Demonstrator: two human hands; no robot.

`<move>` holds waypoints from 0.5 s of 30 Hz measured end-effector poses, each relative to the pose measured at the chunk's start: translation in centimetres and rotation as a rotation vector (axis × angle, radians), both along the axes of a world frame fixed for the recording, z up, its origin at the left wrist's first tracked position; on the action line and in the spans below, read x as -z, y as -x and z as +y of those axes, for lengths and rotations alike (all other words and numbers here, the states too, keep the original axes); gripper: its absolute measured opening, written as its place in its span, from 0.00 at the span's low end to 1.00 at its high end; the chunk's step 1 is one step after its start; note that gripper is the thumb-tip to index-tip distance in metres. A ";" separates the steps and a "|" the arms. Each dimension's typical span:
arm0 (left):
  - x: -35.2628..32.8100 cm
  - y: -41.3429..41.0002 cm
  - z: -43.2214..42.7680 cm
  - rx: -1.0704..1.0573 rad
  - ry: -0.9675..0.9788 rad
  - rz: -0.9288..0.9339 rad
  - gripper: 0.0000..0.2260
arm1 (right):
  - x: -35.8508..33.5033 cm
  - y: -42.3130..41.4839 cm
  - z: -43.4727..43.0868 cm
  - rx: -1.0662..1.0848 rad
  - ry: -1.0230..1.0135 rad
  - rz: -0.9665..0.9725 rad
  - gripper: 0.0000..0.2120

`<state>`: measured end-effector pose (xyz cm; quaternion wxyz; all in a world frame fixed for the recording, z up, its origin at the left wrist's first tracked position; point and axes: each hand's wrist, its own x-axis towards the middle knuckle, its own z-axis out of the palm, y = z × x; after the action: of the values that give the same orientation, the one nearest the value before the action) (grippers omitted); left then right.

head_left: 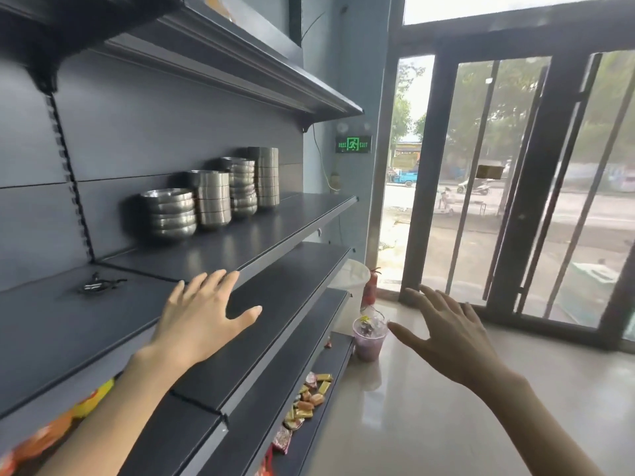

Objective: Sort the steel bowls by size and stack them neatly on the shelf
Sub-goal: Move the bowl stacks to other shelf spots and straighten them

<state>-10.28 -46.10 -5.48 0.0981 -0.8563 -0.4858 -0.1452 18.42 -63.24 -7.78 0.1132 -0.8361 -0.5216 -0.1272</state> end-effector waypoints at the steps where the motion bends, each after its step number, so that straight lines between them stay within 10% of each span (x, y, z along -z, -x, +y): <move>1: 0.2 -1.5 0.6 -0.014 0.006 -0.015 0.35 | 0.0 -1.8 0.6 0.000 -0.004 -0.003 0.59; 15: 0.5 -13.0 10.2 -0.208 0.053 -0.054 0.35 | -1.3 -16.0 15.5 -0.164 0.033 0.101 0.38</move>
<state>2.71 -35.93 -5.98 0.0767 -0.7994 -0.5781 -0.1444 34.39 -47.76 -6.46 0.1354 -0.7978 -0.5838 -0.0665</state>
